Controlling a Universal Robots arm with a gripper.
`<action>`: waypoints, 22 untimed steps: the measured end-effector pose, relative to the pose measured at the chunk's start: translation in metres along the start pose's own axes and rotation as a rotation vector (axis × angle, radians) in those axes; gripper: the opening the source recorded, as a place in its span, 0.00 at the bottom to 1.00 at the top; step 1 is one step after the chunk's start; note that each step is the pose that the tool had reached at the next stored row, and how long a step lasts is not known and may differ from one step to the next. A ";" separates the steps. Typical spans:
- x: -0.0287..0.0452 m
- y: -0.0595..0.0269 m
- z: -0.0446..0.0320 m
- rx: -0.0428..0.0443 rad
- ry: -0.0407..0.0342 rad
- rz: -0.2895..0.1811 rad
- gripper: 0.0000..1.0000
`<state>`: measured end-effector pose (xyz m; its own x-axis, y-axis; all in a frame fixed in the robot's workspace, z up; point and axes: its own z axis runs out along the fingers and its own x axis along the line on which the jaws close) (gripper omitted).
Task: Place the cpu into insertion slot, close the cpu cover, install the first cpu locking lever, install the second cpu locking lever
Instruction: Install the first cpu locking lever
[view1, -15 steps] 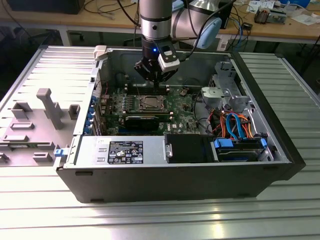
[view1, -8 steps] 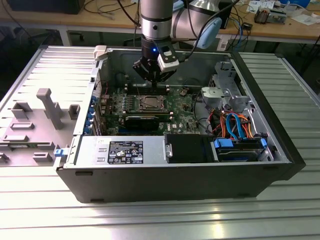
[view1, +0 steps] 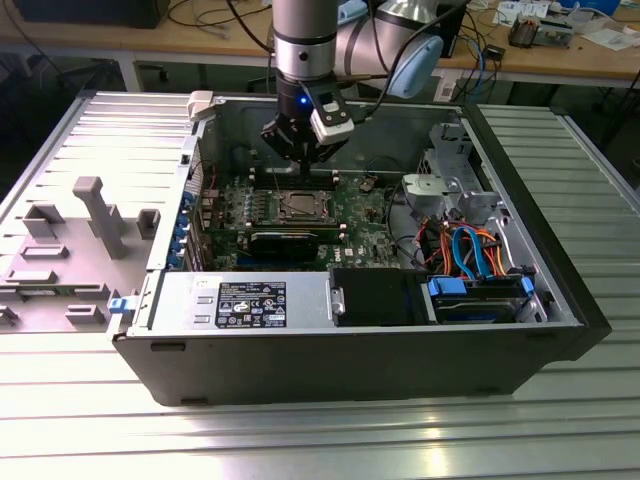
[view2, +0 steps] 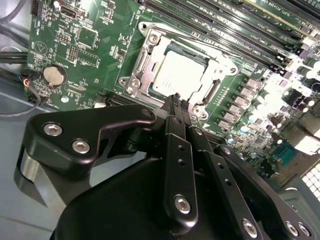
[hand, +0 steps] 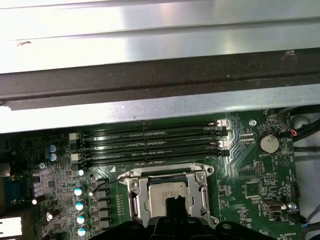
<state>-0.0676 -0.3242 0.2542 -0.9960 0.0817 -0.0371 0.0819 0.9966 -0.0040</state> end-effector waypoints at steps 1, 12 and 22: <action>0.0008 -0.0002 -0.0001 0.0002 0.0001 0.000 0.11; 0.0105 -0.0043 -0.0046 -0.0007 0.0008 -0.024 0.11; 0.0142 -0.0046 -0.0052 -0.0055 0.0008 -0.080 0.11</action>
<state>-0.0824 -0.3275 0.2589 -0.9993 0.0015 -0.0361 0.0016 1.0000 -0.0015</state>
